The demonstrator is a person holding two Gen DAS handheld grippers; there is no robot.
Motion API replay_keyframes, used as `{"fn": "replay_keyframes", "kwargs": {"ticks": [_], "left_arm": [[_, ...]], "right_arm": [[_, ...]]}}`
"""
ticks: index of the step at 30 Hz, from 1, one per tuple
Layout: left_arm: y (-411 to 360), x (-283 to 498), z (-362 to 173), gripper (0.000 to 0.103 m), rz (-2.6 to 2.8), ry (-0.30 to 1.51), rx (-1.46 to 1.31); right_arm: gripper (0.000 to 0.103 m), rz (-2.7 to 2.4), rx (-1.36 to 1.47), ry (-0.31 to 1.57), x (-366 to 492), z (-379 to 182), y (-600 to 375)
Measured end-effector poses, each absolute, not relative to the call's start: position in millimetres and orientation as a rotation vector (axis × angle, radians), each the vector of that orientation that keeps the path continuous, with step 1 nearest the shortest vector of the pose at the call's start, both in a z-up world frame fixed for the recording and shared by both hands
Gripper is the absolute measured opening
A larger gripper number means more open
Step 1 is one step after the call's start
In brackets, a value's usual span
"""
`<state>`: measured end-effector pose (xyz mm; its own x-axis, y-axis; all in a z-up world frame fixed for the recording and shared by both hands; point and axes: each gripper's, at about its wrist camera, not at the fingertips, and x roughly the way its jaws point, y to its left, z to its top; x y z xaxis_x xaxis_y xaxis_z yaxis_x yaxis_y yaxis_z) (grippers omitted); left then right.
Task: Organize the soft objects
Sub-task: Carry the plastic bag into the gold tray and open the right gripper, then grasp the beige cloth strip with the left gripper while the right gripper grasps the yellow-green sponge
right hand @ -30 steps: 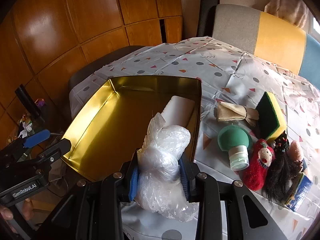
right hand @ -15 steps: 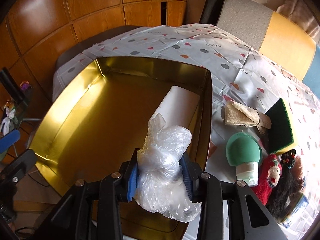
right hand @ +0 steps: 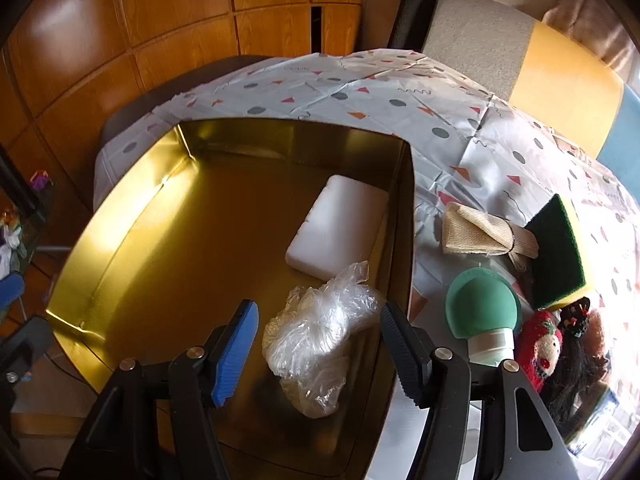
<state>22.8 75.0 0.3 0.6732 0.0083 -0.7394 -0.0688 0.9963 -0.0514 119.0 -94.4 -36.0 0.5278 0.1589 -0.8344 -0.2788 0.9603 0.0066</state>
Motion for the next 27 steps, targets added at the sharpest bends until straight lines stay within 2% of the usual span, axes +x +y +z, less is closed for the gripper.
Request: {"fn": "replay_keyframes", "kwargs": {"ticks": [16,27], "left_arm": [[51.5,18.8,9.8,0.08,-0.004,0.819,-0.02],[9.4,27.1,15.1,0.08,-0.121,0.821,0.076]], "right_arm": [[0.075,0.217,-0.025,0.821,72.8,13.4,-144.0],[0.078,0.075,0.045,0.784,39.8,24.9,-227.1]]}}
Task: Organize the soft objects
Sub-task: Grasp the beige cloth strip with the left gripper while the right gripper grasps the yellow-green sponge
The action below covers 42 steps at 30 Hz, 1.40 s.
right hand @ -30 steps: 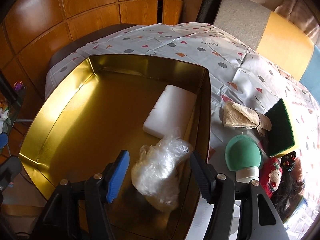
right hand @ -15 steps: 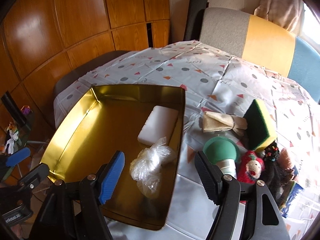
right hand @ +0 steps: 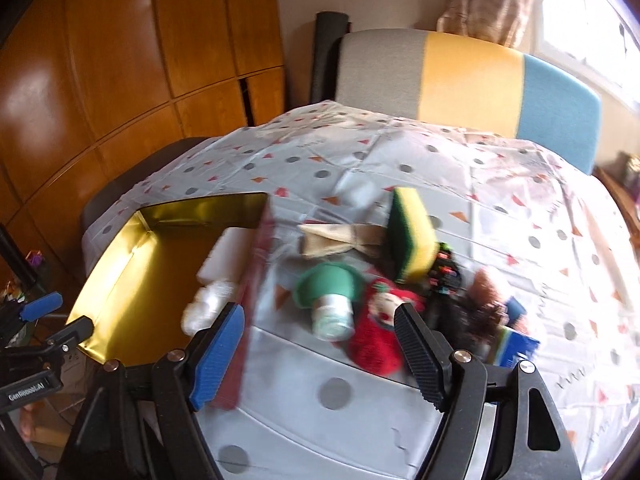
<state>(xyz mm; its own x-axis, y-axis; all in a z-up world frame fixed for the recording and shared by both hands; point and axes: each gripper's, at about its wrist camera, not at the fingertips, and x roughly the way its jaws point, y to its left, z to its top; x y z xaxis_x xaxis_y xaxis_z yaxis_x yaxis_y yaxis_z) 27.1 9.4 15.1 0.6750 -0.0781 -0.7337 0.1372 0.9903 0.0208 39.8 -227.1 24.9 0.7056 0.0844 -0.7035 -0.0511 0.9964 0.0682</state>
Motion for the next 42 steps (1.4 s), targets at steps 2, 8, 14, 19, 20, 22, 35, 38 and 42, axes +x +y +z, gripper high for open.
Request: {"fn": "replay_keyframes", "kwargs": {"ticks": [2,8,14,19,20,22,35,38,42], "left_arm": [[-1.4,29.2,16.7,0.08,-0.162,0.821,0.093],[-38.1,39.0,23.4,0.081,-0.29,0.82,0.179],[-78.0,68.0,34.1,0.08,-0.416,0.898,0.12],[-125.9,105.6,27.7,0.08,-0.387,0.9,0.254],[-135.3,114.2,24.4,0.08,-0.386,0.904,0.288],[-150.8,131.3,18.0,0.08,-0.39,0.911,0.348],[-222.4,223.0,-54.5,0.082,-0.399,1.018,0.666],[-234.7,228.9,-61.9,0.082,-0.405,1.003,0.714],[-248.4,236.9,-70.8,0.082,-0.425,1.001,0.743]], "right_arm": [[0.079,0.035,0.058,0.791,34.0,22.5,-246.6],[0.079,-0.071,0.101,0.823,16.0,6.1,-302.8],[0.079,-0.155,0.2,0.823,-1.5,-15.3,-351.3],[0.079,-0.182,0.258,0.806,-5.6,-18.2,-368.0],[0.079,-0.179,0.264,0.802,-5.6,-17.0,-368.3],[0.079,-0.176,0.273,0.79,-6.7,-13.7,-369.8],[0.085,-0.162,0.379,0.764,-7.0,-6.7,-385.8],[0.085,-0.165,0.403,0.769,-6.3,-8.9,-390.2],[0.085,-0.163,0.424,0.777,-5.6,-11.9,-393.2]]}}
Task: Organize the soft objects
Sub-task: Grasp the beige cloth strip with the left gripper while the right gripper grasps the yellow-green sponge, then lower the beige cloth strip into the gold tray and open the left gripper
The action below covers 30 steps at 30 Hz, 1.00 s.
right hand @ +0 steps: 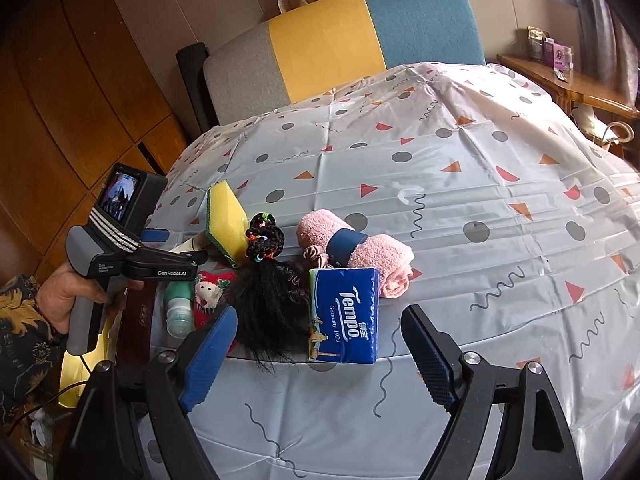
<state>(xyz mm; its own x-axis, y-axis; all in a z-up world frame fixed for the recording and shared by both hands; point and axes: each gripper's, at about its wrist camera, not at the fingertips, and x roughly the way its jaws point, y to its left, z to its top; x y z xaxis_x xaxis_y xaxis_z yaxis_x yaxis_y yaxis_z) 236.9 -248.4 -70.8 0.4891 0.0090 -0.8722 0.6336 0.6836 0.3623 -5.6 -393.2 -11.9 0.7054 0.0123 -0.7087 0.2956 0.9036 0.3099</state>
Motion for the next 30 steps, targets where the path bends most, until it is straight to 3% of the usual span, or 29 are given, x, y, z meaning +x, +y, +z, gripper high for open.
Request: {"fn": "replay_keyframes", "kwargs": {"ticks": [2,4,6,8,10,14,21,30], "left_arm": [[-250.2,239.7,-75.7,0.072,-0.448,1.018,0.732],[-247.9,239.7,-75.5,0.041,-0.472,1.035,0.677],[-245.4,236.2,-73.6,0.039,-0.478,1.034,0.655],[-237.5,231.6,-69.0,0.033,-0.498,1.035,0.602],[-228.2,226.9,-60.8,0.031,-0.5,1.036,0.54],[-205.6,213.6,-37.0,0.03,-0.521,1.025,0.42],[-161.2,188.4,11.3,0.03,-0.544,0.972,0.234],[-88.1,156.0,50.2,0.03,-0.501,0.906,0.037]], "right_arm": [[0.085,-0.16,0.43,0.782,-5.1,-13.6,-393.5],[0.085,-0.161,0.427,0.786,-5.0,-15.4,-392.9],[0.084,-0.164,0.424,0.786,-4.7,-16.9,-393.5],[0.077,-0.166,0.424,0.785,-4.0,-17.9,-394.2],[0.07,-0.161,0.422,0.789,-3.5,-19.5,-393.9],[0.067,-0.153,0.414,0.815,-0.1,-26.6,-390.7],[0.067,-0.067,0.376,0.868,22.0,-23.2,-366.3],[0.068,-0.016,0.19,0.89,133.4,-4.9,-320.3]]}}
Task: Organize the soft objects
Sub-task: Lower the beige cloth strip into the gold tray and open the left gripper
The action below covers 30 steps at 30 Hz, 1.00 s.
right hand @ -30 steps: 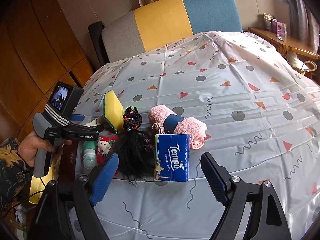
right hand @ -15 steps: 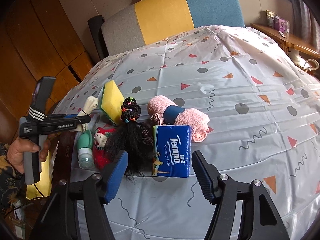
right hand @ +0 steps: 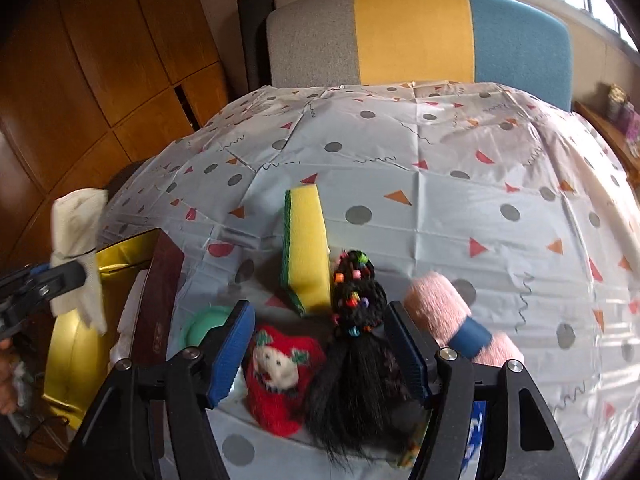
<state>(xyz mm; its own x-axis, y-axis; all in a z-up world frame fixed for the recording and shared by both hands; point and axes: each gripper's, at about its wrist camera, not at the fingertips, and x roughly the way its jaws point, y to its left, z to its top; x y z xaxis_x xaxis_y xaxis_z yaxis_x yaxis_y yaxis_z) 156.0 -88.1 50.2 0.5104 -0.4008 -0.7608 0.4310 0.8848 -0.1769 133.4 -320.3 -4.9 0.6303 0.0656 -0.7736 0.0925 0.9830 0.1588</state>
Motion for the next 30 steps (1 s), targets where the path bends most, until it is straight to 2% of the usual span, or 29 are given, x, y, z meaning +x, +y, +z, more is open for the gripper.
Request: {"fn": "replay_keyframes", "kwargs": {"ticks": [6,7,8,9,11,23,30], "left_arm": [[-35.9,134.1,53.1,0.03,-0.445,0.904,-0.057],[-26.3,130.6,51.3,0.03,-0.434,0.909,-0.075],[-17.5,127.9,49.2,0.03,-0.42,0.915,-0.091],[-9.6,125.3,46.8,0.03,-0.401,0.918,-0.101],[7.1,119.3,41.6,0.03,-0.367,0.922,-0.122],[74.5,85.5,16.4,0.03,-0.217,0.95,-0.238],[90.9,65.5,5.1,0.03,-0.161,0.971,-0.262]], "right_arm": [[0.068,-0.038,0.114,1.006,199.8,-30.0,-297.5],[0.065,-0.026,0.102,1.028,206.2,-35.7,-293.6],[0.046,-0.016,0.083,1.051,211.4,-41.0,-289.1],[0.032,-0.024,0.05,1.074,214.4,-46.0,-283.7],[0.029,-0.043,-0.014,1.063,212.6,-46.4,-274.4],[0.028,0.034,0.05,0.861,146.4,33.5,-264.8],[0.028,0.137,0.062,0.878,74.1,32.8,-255.8]]}}
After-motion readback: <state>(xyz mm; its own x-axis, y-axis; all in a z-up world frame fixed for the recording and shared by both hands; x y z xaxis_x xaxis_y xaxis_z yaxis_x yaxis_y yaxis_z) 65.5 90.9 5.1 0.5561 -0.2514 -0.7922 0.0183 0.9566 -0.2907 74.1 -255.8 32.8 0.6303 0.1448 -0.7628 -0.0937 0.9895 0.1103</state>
